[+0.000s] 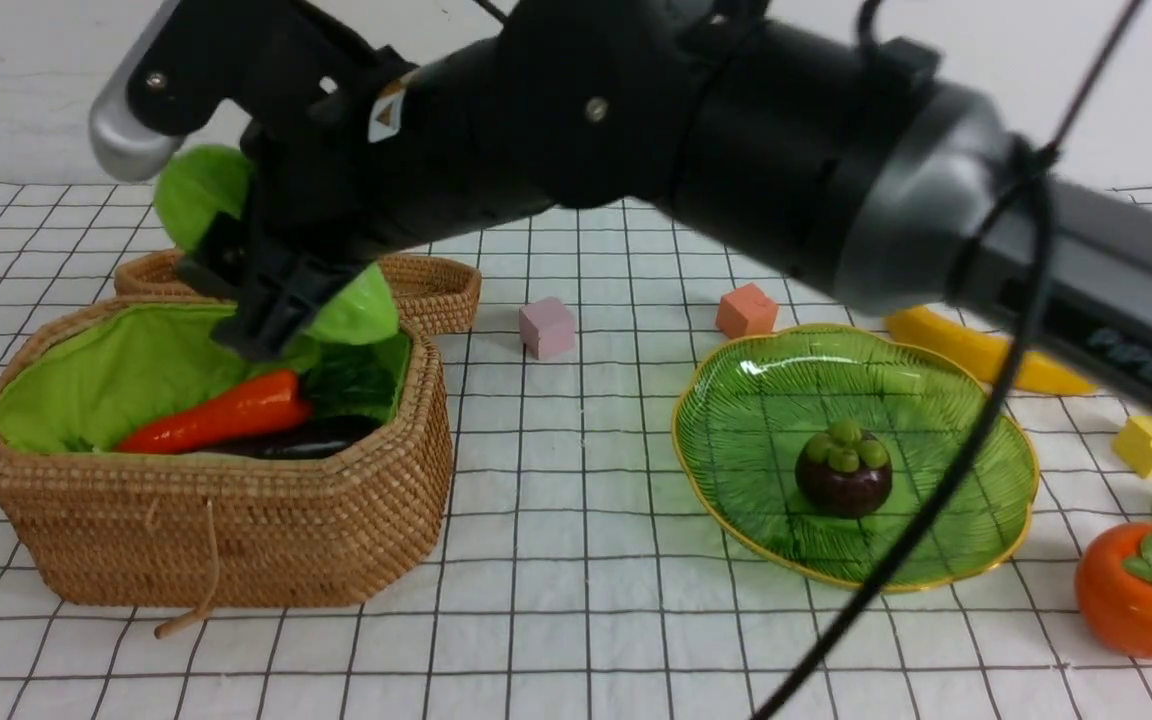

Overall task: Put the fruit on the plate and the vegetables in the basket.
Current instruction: Take a chayote with your right arm and place it on the basket on the left, then grab a tomato with your right arm and place it on the plate on the right.

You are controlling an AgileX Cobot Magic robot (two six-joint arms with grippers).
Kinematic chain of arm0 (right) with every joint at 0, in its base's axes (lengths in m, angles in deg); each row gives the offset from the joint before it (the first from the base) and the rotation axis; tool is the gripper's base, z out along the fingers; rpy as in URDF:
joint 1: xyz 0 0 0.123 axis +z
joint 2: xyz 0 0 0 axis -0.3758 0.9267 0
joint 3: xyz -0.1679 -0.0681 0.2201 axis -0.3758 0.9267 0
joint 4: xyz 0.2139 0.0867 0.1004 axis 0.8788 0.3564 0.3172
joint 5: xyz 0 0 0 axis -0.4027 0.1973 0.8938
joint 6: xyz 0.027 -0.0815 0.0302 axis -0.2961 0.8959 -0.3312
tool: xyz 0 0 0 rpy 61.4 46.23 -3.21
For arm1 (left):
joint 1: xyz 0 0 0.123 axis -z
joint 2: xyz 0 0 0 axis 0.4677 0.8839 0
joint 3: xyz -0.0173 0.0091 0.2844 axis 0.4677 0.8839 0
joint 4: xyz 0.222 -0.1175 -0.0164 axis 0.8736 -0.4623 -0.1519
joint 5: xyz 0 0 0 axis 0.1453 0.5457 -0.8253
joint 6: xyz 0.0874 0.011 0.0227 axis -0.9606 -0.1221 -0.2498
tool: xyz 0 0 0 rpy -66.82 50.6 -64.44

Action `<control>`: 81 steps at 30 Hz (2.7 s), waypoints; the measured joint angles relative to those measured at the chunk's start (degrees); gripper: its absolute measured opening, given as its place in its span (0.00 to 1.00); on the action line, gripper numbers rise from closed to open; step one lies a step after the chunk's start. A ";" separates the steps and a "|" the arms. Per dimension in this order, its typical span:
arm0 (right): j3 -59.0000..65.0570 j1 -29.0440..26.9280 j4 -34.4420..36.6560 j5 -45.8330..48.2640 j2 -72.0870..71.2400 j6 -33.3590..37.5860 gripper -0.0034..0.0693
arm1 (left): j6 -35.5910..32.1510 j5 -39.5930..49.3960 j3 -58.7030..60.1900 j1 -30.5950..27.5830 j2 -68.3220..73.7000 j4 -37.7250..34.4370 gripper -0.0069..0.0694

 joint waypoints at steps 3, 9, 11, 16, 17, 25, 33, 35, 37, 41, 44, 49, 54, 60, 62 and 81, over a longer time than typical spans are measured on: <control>-0.19 0.00 1.48 -5.78 4.99 2.87 0.69 | 1.13 0.14 0.00 0.00 0.00 0.26 0.11; -0.19 0.17 2.62 -11.54 10.03 4.85 0.80 | 1.12 0.14 0.00 0.00 0.00 -0.69 0.11; -0.19 0.17 3.18 -12.37 10.17 4.91 0.92 | 1.12 0.14 0.00 0.00 0.00 -1.11 0.11; -0.19 0.17 3.84 -3.85 6.34 1.90 0.94 | -1.07 -1.61 0.00 0.00 0.00 -3.35 0.11; -0.19 0.17 3.62 1.07 4.54 -0.08 0.92 | -2.27 -2.19 0.00 0.00 0.00 -4.32 0.11; -0.33 -3.59 -12.98 40.23 -9.85 -22.58 0.42 | -23.98 -10.00 0.00 0.00 0.00 -23.64 0.11; 9.59 -19.70 -27.34 46.08 -20.58 -46.12 0.04 | -56.83 -5.52 0.00 0.00 0.00 -54.28 0.11; 17.31 -25.26 -27.34 46.08 -24.46 -50.59 0.05 | -61.13 -4.38 0.00 0.00 0.00 -57.25 0.11; 24.27 -30.58 -27.34 46.02 -27.14 -55.09 0.08 | -64.08 -3.78 0.00 0.00 0.00 -58.87 0.11; 40.94 -45.25 -23.76 40.43 -30.13 -61.56 0.24 | -65.88 -2.97 0.00 0.00 0.00 -59.58 0.11; 49.83 -54.41 -15.80 31.65 -30.06 -62.21 0.45 | -66.00 -2.17 0.00 0.00 0.00 -59.65 0.12; 58.65 -63.72 -5.08 20.97 -29.12 -55.04 0.83 | -66.04 -1.90 0.00 0.00 0.00 -59.65 0.12; 62.38 -69.69 4.67 14.91 -26.61 -44.83 0.98 | -66.21 -1.53 0.00 0.00 0.00 -59.65 0.12; 62.56 -71.47 21.51 11.15 -19.87 -30.80 0.92 | -66.21 -1.53 0.00 0.00 0.00 -59.70 0.12; 62.46 -71.47 25.81 11.15 -18.22 -28.17 0.88 | -66.21 -1.53 0.00 0.00 0.00 -59.85 0.12; 53.96 -65.01 20.99 17.75 -32.60 -28.71 0.78 | -64.91 -3.18 0.00 0.00 0.00 -60.09 0.12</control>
